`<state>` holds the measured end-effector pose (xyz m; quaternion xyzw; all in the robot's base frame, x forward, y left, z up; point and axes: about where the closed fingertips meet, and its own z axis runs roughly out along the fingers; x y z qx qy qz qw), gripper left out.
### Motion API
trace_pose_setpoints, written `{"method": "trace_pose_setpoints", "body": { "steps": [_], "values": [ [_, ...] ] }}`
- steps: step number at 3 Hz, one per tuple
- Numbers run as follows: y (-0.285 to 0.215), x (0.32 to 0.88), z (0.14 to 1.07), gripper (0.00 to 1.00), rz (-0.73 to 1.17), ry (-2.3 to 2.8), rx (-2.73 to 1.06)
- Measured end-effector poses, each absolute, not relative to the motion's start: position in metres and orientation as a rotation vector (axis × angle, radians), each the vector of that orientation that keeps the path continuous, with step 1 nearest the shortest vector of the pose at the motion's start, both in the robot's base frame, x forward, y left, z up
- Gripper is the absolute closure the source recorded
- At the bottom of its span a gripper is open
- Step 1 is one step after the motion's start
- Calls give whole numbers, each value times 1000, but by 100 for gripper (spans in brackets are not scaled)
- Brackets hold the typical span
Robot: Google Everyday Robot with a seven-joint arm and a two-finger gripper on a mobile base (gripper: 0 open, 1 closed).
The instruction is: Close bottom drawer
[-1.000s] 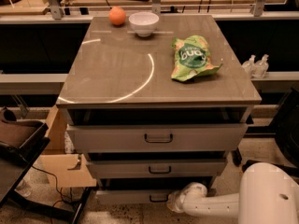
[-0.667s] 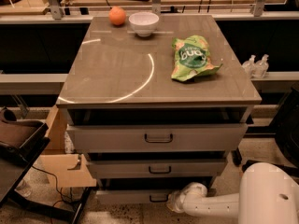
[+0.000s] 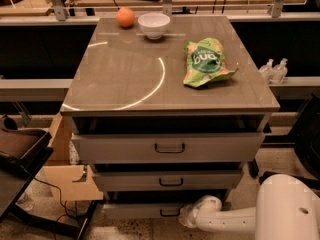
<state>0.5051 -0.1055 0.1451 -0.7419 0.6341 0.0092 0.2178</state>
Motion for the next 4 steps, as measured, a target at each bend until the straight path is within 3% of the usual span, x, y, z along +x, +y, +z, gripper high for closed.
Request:
{"method": "trace_pose_setpoints", "body": {
  "steps": [4],
  "values": [
    [-106,505,145,100,26,1756,-2055]
  ]
}}
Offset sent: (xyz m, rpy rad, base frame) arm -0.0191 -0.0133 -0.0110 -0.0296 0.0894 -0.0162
